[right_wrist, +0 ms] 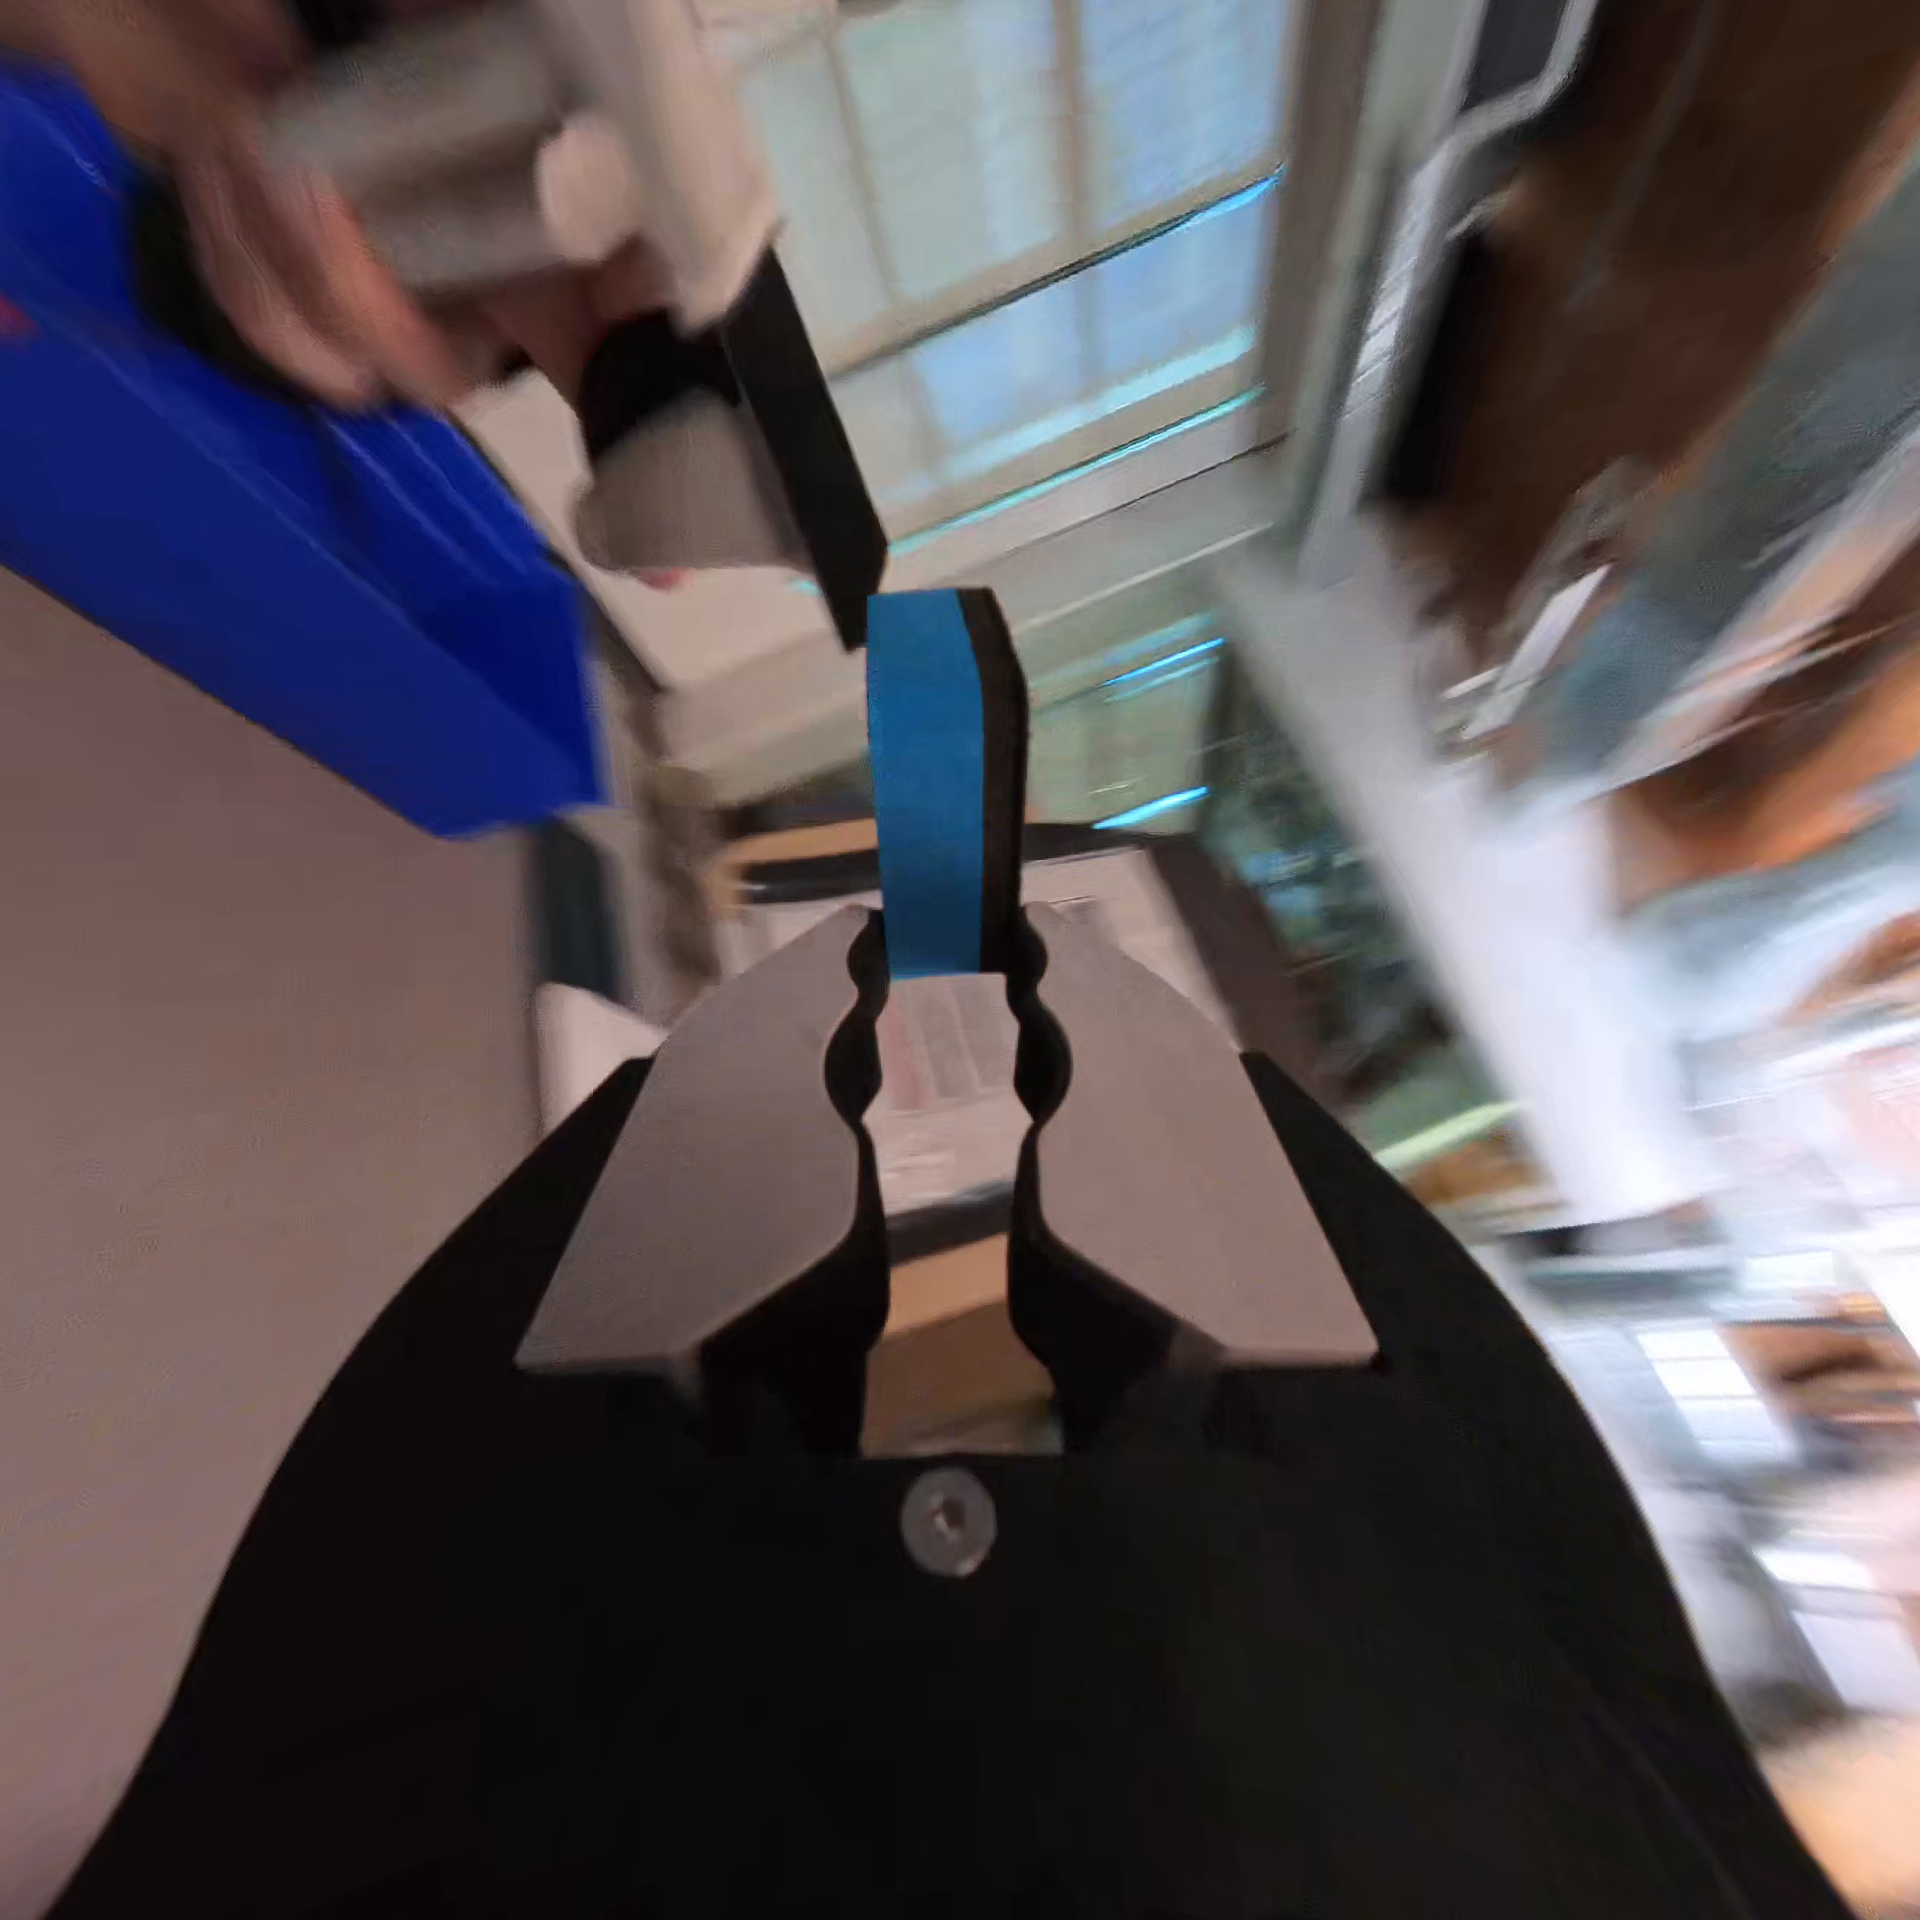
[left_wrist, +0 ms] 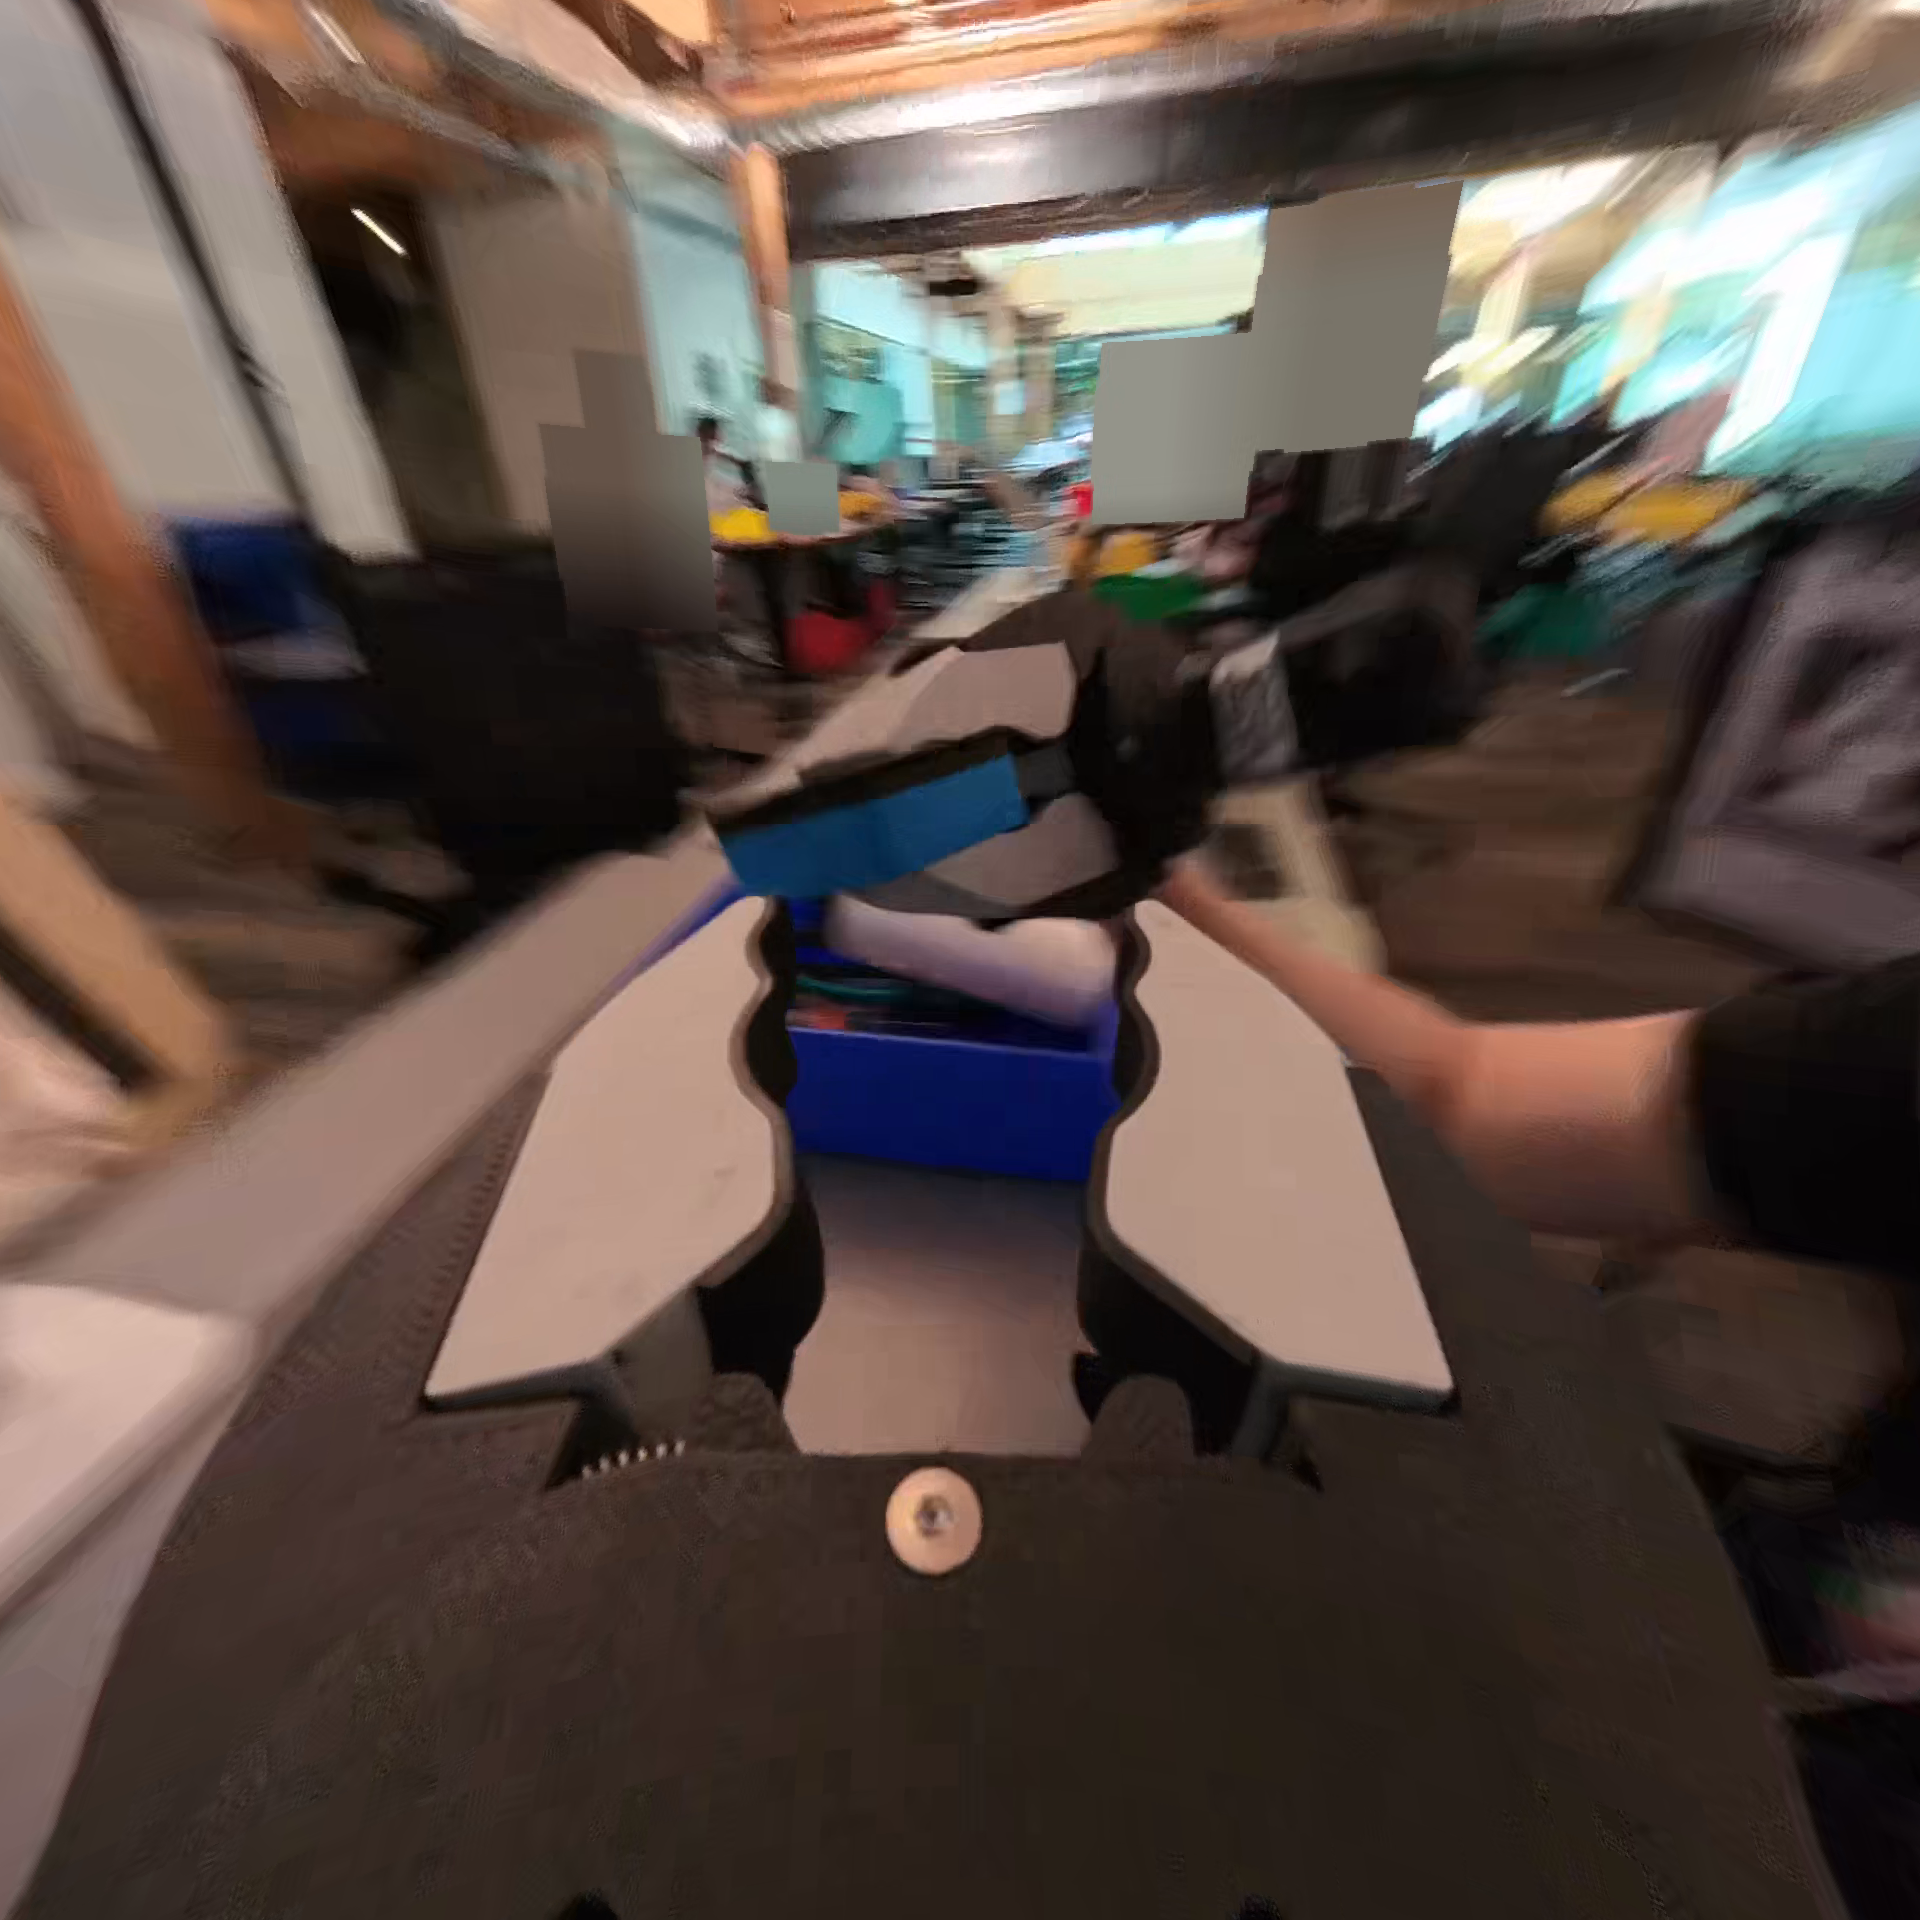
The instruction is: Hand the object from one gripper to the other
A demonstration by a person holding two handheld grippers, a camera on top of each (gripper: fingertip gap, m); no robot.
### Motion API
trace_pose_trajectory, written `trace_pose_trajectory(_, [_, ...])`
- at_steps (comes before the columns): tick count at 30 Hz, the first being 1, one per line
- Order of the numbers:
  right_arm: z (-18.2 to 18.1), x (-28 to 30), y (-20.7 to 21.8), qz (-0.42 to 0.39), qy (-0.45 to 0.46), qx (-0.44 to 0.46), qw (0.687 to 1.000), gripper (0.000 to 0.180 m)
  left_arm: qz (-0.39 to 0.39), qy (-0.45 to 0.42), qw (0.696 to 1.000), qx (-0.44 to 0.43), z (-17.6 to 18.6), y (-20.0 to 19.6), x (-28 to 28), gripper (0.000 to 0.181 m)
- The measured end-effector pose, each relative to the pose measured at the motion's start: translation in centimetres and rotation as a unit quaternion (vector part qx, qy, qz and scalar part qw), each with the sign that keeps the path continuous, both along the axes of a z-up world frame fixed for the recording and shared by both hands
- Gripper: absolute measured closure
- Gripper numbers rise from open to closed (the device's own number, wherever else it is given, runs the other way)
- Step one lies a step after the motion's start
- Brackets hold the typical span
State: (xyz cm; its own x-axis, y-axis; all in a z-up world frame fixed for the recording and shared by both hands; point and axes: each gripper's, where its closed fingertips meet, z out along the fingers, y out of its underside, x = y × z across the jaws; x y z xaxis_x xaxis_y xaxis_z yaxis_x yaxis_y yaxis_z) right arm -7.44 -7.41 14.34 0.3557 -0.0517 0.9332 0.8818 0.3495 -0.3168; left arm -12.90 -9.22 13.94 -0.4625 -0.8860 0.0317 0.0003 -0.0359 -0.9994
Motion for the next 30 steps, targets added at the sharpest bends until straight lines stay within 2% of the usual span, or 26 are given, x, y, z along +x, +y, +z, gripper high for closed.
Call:
trace_pose_trajectory(2, [0.5,-0.4,-0.6,-0.044,-0.109,0.092,0.989,0.157,-0.063,0.042,0.992,-0.104,0.4,-0.3,-0.4,0.122])
trace_pose_trajectory(5, [0.8,-1.8,-1.1,-0.076,-0.207,0.184,0.958,0.157,-0.081,0.084,0.977,-0.176,-0.4,0.3,0.1,0.117])
trace_pose_trajectory(8, [-0.1,-3.5,-0.9,-0.076,-0.285,0.22,0.93,0.157,-0.133,0.12,0.956,-0.234,-0.9,-0.2,0.2,0.115])
trace_pose_trajectory(9, [-0.2,-3.6,-0.8,-0.081,-0.294,0.229,0.924,0.157,-0.154,0.131,0.95,-0.239,-1.1,-0.5,0.2,0.125])
trace_pose_trajectory(12, [1.2,-3.5,-1.1,-0.087,-0.253,0.269,0.925,0.152,-0.17,0.124,0.954,-0.212,-1.5,-0.8,0.1,0.156])
trace_pose_trajectory(14, [2.1,-1.9,-0.8,-0.098,-0.189,0.26,0.942,0.145,-0.128,0.082,0.973,-0.173,-1.0,0.2,0.4,0.157])
trace_pose_trajectory(16, [2.2,-0.3,-0.2,-0.086,-0.107,0.21,0.968,0.145,-0.064,0.023,0.991,-0.119,-0.2,1.7,0.6,0.157])
trace_pose_trajectory(17, [2.0,0.5,0.2,-0.074,-0.054,0.172,0.981,0.148,-0.026,-0.002,0.996,-0.087,0.1,2.6,0.7,0.158])
trace_pose_trajectory(19, [2.3,1.6,0.7,-0.027,0.105,0.095,0.99,0.138,0.074,-0.04,0.996,-0.004,0.3,4.7,1.0,0.157])
trace_pose_trajectory(20, [2.7,1.8,0.9,0.008,0.202,0.053,0.978,0.133,0.128,-0.048,0.989,0.049,0.2,5.8,1.1,0.157])
trace_pose_trajectory(21, [3.0,1.7,1.0,0.059,0.306,0.003,0.95,0.128,0.178,-0.05,0.977,0.107,-0.1,6.8,1.2,0.158])
trace_pose_trajectory(22, [3.2,1.1,1.1,0.12,0.402,-0.06,0.906,0.122,0.222,-0.053,0.96,0.161,-0.3,7.6,1.3,0.158])
trace_pose_trajectory(24, [3.0,-0.1,1.8,0.197,0.549,-0.176,0.793,0.112,0.299,-0.076,0.922,0.232,0.0,8.6,1.3,0.158])
trace_pose_trajectory(26, [1.8,-1.7,2.9,0.23,0.607,-0.257,0.716,0.089,0.343,-0.097,0.89,0.283,0.1,8.5,1.4,0.158])
trace_pose_trajectory(28, [0.8,-2.7,3.9,0.241,0.641,-0.273,0.676,0.081,0.373,-0.097,0.865,0.321,-0.4,8.5,1.8,0.158])
trace_pose_trajectory(30, [-0.4,-3.6,5.0,0.229,0.648,-0.27,0.675,0.081,0.375,-0.092,0.858,0.338,-1.1,8.0,2.4,0.158])
